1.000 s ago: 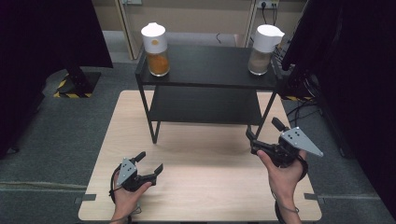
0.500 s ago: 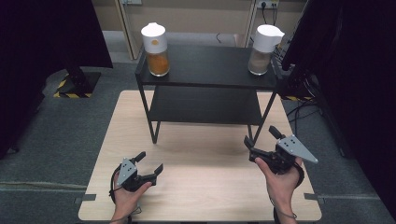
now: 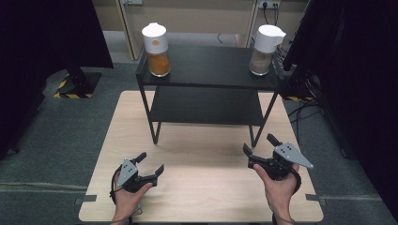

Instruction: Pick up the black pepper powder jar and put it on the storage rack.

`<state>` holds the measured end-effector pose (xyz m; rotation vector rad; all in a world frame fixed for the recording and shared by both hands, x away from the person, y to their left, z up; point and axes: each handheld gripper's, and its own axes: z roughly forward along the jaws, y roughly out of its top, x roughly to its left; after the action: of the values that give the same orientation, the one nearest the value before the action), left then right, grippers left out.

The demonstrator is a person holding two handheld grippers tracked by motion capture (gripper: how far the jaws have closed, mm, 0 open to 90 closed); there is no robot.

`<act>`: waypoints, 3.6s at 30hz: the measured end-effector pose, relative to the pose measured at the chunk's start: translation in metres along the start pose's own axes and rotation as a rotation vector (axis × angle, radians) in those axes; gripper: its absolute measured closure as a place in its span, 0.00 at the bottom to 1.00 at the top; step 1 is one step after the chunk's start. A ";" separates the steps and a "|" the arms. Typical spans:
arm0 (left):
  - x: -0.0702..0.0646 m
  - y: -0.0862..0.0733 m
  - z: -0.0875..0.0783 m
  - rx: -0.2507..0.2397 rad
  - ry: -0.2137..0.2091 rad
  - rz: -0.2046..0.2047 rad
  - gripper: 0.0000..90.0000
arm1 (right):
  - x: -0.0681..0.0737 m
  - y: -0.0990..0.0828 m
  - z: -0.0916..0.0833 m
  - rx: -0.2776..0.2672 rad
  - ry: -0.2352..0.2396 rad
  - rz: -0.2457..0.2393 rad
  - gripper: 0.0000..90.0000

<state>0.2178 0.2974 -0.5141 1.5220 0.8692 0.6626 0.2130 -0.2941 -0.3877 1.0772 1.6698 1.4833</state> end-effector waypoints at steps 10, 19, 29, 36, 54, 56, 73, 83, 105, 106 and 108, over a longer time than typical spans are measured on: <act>0.000 0.000 0.000 0.000 0.000 -0.001 0.12 | -0.003 -0.012 0.000 0.027 0.000 0.016 0.05; 0.000 0.000 0.000 -0.001 0.000 -0.001 0.12 | -0.004 -0.021 -0.001 0.040 -0.007 0.025 0.05; 0.000 0.000 0.000 -0.001 0.000 -0.002 0.12 | -0.006 -0.031 0.000 0.063 -0.013 0.031 0.05; 0.000 -0.001 0.000 -0.003 0.000 -0.004 0.12 | -0.006 -0.044 0.001 0.086 -0.015 0.043 0.05; 0.000 -0.001 0.000 -0.004 0.000 -0.003 0.12 | -0.009 -0.068 0.001 0.112 -0.034 0.053 0.05; 0.000 -0.001 0.000 -0.004 0.000 -0.003 0.12 | -0.010 -0.070 0.001 0.117 -0.037 0.051 0.05; 0.000 0.000 0.000 0.000 -0.003 0.000 0.12 | -0.008 -0.081 0.004 0.155 -0.056 0.044 0.05; 0.000 0.000 0.000 0.001 -0.004 0.002 0.12 | -0.007 -0.085 0.005 0.166 -0.062 0.039 0.05; 0.000 0.000 0.000 0.003 -0.004 0.007 0.12 | -0.006 -0.090 0.005 0.171 -0.063 0.041 0.05; 0.000 0.000 0.000 0.003 -0.004 0.007 0.12 | -0.006 -0.090 0.005 0.171 -0.063 0.040 0.05; 0.000 0.000 0.000 0.002 -0.005 0.007 0.12 | -0.007 -0.090 0.005 0.171 -0.062 0.041 0.05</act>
<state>0.2180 0.2971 -0.5138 1.5285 0.8618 0.6628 0.2067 -0.2995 -0.4780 1.2427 1.7660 1.3369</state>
